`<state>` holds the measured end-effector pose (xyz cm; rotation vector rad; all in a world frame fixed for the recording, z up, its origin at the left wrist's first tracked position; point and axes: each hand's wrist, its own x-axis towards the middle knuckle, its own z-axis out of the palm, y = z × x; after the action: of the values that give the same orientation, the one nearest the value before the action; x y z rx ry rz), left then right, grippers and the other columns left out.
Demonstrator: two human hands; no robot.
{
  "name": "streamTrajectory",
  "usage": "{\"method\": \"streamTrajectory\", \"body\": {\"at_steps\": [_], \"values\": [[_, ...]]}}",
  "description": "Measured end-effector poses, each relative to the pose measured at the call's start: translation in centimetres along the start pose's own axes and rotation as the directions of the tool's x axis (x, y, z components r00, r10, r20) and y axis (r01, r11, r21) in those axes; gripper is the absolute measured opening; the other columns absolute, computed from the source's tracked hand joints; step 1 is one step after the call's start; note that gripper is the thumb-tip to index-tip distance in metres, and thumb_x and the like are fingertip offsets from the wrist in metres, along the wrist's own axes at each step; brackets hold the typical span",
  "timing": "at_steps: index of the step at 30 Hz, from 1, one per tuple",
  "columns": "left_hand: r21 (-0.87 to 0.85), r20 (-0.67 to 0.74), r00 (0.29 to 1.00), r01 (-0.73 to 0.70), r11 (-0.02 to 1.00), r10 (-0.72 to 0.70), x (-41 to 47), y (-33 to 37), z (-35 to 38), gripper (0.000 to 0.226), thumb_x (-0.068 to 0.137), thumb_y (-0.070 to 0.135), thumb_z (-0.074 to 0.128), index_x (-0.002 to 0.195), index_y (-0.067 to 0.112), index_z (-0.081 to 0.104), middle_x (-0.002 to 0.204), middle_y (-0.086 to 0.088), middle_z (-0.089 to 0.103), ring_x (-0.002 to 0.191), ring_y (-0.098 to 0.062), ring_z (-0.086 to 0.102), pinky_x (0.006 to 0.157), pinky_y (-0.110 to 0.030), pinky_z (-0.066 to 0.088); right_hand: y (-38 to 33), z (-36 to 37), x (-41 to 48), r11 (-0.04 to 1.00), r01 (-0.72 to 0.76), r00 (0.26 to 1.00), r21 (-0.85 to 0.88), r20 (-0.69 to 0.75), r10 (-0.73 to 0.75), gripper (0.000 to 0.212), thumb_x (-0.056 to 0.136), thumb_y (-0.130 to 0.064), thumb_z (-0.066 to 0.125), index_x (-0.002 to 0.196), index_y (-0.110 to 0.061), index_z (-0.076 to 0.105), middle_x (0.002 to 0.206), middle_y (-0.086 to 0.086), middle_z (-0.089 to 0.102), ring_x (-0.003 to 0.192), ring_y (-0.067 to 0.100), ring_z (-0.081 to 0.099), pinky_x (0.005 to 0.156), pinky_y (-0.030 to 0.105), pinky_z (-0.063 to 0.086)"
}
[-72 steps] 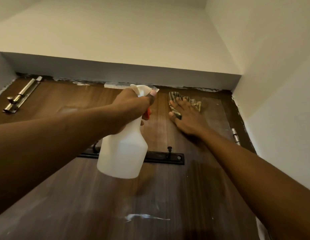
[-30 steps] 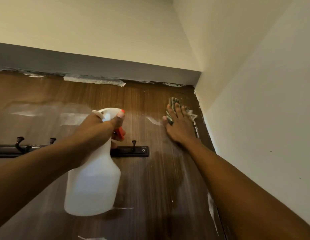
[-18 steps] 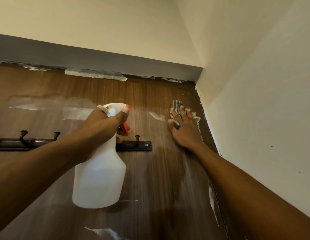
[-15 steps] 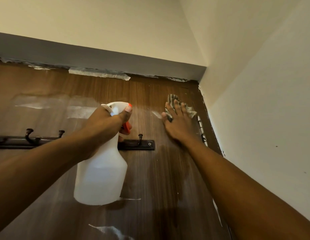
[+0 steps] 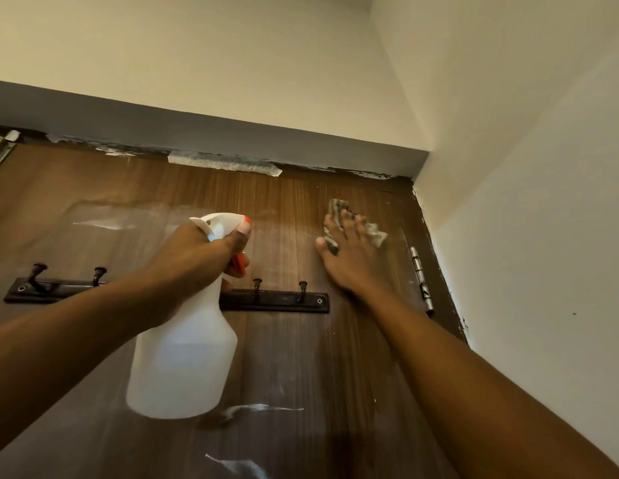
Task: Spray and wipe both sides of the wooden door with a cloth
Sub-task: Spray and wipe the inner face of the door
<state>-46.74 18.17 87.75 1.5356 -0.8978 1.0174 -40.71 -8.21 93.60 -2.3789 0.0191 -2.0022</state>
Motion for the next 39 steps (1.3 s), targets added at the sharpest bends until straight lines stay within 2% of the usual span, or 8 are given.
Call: {"method": "streamTrajectory", "body": {"at_steps": [7,11,14,21,26,29,34,39], "values": [[0.011,-0.023,1.0,-0.01,1.0,0.011,-0.3,-1.0,-3.0,0.048,0.085,0.055,0.053,0.105,0.012,0.06,0.082,-0.008,0.072,0.076,-0.029,0.07,0.063,-0.04,0.058,0.5,-0.1,-2.7,0.909,0.416,0.905,0.01,0.097,-0.415,0.056,0.097,-0.064,0.021,0.149,-0.052,0.0,0.16,-0.02,-0.011,0.148,0.005,-0.015,0.12,0.041,-0.008],[0.036,-0.025,0.999,-0.042,0.998,0.043,-0.7,-1.3,-4.5,0.043,0.087,0.052,0.051,0.103,0.013,0.06,0.081,-0.006,0.071,0.069,-0.019,0.068,0.058,-0.031,0.051,2.2,-1.3,-1.4,0.954,0.3,0.944,0.018,0.141,-0.3,0.058,0.095,-0.058,0.014,0.15,-0.045,0.0,0.161,-0.013,-0.01,0.148,0.008,-0.014,0.122,0.041,-0.006],[0.034,-0.029,0.998,-0.049,0.998,0.05,-0.6,-1.3,-5.7,0.033,0.089,0.049,0.05,0.093,0.017,0.059,0.08,-0.006,0.07,0.06,-0.015,0.064,0.054,-0.028,0.05,-1.7,-0.5,1.7,0.978,0.204,0.971,-0.035,0.132,-0.198,0.055,0.105,-0.047,0.013,0.155,-0.031,-0.003,0.164,-0.002,-0.011,0.151,0.019,-0.013,0.124,0.043,-0.005],[-0.009,-0.046,0.999,-0.025,1.0,0.025,-0.7,-2.2,-6.8,0.046,0.086,0.05,0.051,0.111,0.012,0.056,0.087,-0.007,0.071,0.078,-0.024,0.069,0.058,-0.032,0.054,-5.0,-0.5,-0.5,0.886,0.438,0.861,0.155,0.212,-0.462,0.051,0.104,-0.037,0.019,0.152,-0.034,0.0,0.159,-0.016,-0.005,0.144,-0.002,-0.006,0.117,0.028,-0.004],[0.05,-0.064,0.998,-0.023,0.998,0.026,-1.2,-3.2,-7.9,0.042,0.089,0.05,0.049,0.101,0.011,0.06,0.083,-0.005,0.071,0.075,-0.017,0.067,0.054,-0.023,0.048,-3.9,-1.7,-0.2,0.928,0.368,0.894,0.062,0.248,-0.372,0.052,0.102,-0.041,0.008,0.152,-0.033,-0.002,0.159,-0.015,-0.007,0.148,0.005,-0.006,0.121,0.034,-0.001],[0.066,-0.075,0.997,0.003,0.998,0.002,-1.0,-4.0,-9.0,0.047,0.086,0.056,0.05,0.097,0.013,0.063,0.086,-0.007,0.072,0.084,-0.023,0.068,0.066,-0.033,0.052,-8.1,-1.1,1.8,0.949,0.314,0.927,-0.026,0.223,-0.301,0.051,0.108,-0.035,0.008,0.156,-0.023,-0.004,0.164,-0.004,-0.009,0.151,0.018,-0.009,0.121,0.038,-0.003],[0.07,-0.107,0.994,0.023,0.997,-0.015,-0.8,-4.2,-10.1,0.044,0.088,0.054,0.05,0.094,0.013,0.063,0.085,-0.006,0.071,0.083,-0.023,0.066,0.065,-0.032,0.05,-12.9,0.5,2.1,0.883,0.469,0.849,0.005,0.272,-0.453,0.05,0.108,-0.037,0.01,0.156,-0.028,-0.004,0.164,-0.006,-0.01,0.151,0.015,-0.011,0.124,0.043,-0.003],[0.062,-0.123,0.992,0.043,0.997,-0.035,-1.3,-4.8,-11.2,0.04,0.088,0.054,0.051,0.089,0.015,0.062,0.082,-0.004,0.07,0.075,-0.023,0.066,0.061,-0.031,0.053,-10.4,-0.4,0.0,0.863,0.505,0.817,0.009,0.318,-0.481,0.043,0.108,-0.036,0.01,0.145,-0.041,-0.01,0.16,-0.014,-0.012,0.149,0.009,-0.011,0.123,0.042,-0.004]]}}
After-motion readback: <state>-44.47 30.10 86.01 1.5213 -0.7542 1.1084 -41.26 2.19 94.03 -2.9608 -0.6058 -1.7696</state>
